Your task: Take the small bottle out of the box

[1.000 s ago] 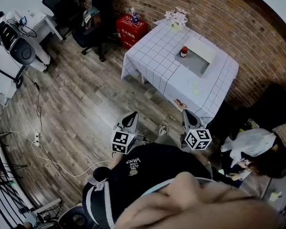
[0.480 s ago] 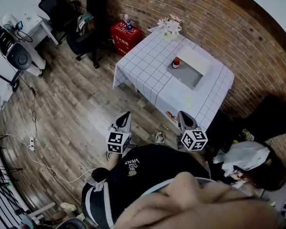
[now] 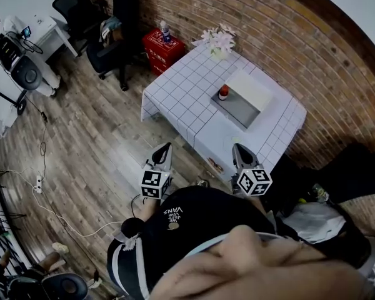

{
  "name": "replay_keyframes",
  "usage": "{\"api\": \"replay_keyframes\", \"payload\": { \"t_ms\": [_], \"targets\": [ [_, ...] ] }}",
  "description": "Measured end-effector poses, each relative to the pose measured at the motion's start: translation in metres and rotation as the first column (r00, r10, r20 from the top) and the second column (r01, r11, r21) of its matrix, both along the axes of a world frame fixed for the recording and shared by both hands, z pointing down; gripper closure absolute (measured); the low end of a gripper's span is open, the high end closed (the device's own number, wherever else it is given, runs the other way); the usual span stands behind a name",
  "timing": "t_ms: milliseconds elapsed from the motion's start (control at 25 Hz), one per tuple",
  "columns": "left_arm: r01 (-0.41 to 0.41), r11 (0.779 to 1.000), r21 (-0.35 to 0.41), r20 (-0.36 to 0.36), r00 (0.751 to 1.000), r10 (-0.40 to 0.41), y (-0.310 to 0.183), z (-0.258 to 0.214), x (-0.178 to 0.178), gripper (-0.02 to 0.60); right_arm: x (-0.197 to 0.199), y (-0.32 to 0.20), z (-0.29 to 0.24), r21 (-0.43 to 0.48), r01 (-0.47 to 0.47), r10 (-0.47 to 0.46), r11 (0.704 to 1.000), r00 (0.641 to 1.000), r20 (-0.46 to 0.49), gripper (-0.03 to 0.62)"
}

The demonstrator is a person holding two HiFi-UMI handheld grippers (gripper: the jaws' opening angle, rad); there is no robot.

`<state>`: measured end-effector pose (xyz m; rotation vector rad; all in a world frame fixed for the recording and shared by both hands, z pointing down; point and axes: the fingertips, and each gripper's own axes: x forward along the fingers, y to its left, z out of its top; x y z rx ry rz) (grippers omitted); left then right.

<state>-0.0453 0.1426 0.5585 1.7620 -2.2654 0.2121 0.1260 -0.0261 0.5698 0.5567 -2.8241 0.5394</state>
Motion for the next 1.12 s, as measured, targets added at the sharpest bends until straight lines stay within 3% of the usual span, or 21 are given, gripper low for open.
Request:
{"api": "replay_keyframes", "payload": {
  "t_ms": [200,400,800,1120],
  "targets": [
    [0.031,0.999,0.033,0.001,1.000,-0.031,-0.021,-0.006,0.005,0.569,0.006,-0.023,0.006,-0.012,0.015,-0.015,1.000,1.000,-0.007,0.595],
    [0.002,1.000,0.014,0.016,1.000,-0.002,-0.045,-0.006,0.008,0.569,0.014,-0.038,0.009,-0.028,0.001,-0.001,1.000,1.000,0.005,0.595],
    [-0.117,0.993,-0.011,0.012,0.993,0.117,-0.098,0.002,-0.003,0.569,0.024,-0.060,0.018,-0.050,-0.111,0.111,0.993,0.994,-0.003,0.595],
    [-0.213,0.977,-0.027,0.015,0.977,0.214,-0.130,0.003,-0.039,0.569,-0.007,-0.071,0.018,-0.059,-0.189,0.189,0.980,0.982,-0.002,0.595]
  ]
}}
